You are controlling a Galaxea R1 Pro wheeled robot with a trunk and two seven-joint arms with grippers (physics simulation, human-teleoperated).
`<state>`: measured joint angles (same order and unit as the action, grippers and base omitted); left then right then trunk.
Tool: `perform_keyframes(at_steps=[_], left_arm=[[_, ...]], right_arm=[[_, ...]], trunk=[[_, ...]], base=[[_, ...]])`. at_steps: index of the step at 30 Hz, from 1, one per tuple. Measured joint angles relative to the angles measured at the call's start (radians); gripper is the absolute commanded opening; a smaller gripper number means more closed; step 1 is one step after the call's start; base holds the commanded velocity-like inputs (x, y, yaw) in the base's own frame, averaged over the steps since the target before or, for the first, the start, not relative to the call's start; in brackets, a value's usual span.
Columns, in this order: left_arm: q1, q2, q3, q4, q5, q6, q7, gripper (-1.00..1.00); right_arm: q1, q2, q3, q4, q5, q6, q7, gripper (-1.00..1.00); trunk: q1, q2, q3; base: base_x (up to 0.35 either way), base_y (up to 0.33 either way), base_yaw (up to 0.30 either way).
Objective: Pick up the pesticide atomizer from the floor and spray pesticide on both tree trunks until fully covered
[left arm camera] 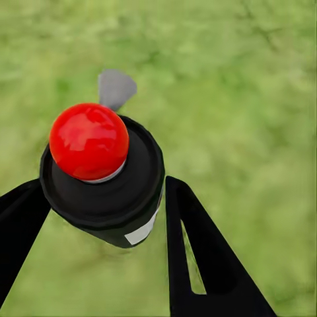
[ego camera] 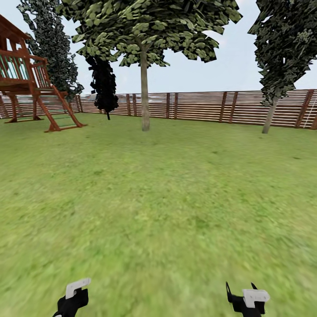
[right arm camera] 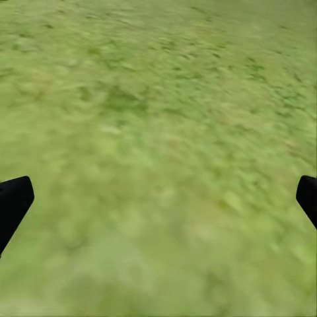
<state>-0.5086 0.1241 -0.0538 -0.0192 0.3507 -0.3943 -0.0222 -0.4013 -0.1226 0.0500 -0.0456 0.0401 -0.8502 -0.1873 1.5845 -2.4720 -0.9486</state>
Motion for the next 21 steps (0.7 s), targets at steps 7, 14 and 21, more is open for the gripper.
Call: perform_keyframes(at_steps=[7,14,21], left_arm=[[0.000,0.000,0.000,0.000,0.000,0.000,0.000,-1.00],[0.000,0.000,0.000,0.000,0.000,0.000,0.000,-1.00],[0.000,0.000,0.000,0.000,0.000,0.000,0.000,-1.00]], right_arm=[[0.000,0.000,0.000,0.000,0.000,0.000,0.000,1.00],[0.000,0.000,0.000,0.000,0.000,0.000,0.000,1.00],[0.000,0.000,0.000,0.000,0.000,0.000,0.000,1.00]], trunk=[[0.000,0.000,0.000],[0.000,0.000,0.000],[0.000,0.000,0.000]], base=[[0.331,0.000,0.000],[0.331,0.000,0.000],[0.331,0.000,0.000]])
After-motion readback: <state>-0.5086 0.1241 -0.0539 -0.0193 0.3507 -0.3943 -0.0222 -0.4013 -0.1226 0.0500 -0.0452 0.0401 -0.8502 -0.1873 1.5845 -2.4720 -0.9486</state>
